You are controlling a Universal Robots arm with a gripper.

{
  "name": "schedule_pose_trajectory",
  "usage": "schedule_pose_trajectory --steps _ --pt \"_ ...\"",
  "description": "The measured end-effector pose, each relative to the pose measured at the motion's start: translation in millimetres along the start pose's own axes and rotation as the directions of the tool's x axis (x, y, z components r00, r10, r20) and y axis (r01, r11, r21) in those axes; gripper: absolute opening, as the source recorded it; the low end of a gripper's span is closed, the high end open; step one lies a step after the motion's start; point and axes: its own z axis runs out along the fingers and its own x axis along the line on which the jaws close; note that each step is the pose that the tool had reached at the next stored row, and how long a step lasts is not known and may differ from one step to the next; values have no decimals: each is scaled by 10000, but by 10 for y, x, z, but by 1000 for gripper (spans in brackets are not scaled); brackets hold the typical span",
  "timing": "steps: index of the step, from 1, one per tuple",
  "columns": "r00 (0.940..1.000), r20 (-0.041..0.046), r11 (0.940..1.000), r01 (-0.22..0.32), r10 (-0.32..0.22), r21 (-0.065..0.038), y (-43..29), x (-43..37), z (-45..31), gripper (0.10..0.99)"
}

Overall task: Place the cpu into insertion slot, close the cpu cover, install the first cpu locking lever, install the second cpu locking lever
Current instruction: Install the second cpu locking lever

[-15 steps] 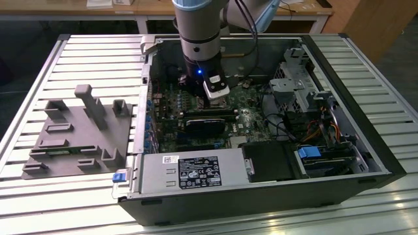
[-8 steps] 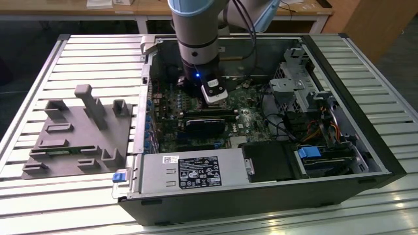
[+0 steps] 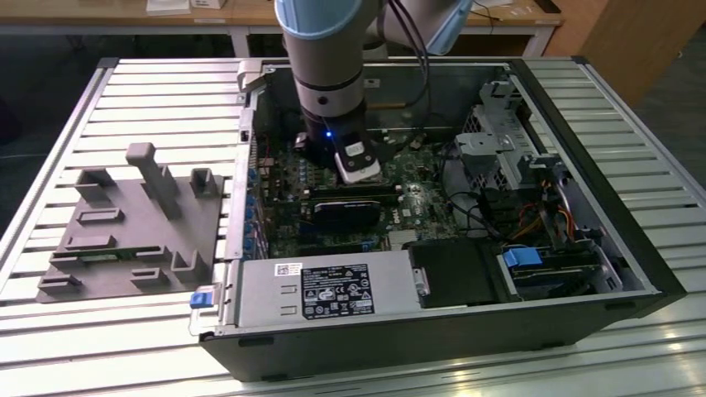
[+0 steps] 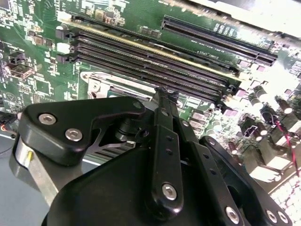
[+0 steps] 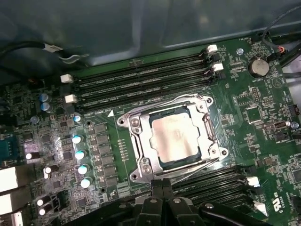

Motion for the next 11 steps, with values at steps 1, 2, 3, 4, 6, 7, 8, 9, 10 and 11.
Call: schedule_pose_trajectory --steps 1,2,3,4,6,7,8,9,10,11 --pt "10000 -18 10000 -5 5 -68 -13 4 0 102" --pt "10000 -40 9999 -10 9 -150 -24 8 0 102" --pt "10000 -64 9997 -16 15 -239 -37 13 1 102" --pt "10000 -85 9995 -22 20 -316 -49 17 2 102" --pt "9999 -117 9991 -30 25 -429 -78 22 8 102" --pt "9999 -124 9989 -31 26 -458 -97 22 12 102" --pt "9999 -133 9988 -33 26 -490 -115 21 17 102" --pt "9999 -146 9986 -35 27 -534 -131 21 21 102" --pt "9999 -163 9982 -40 30 -596 -144 22 26 102" --pt "9998 -182 9978 -45 33 -667 -156 23 31 102"
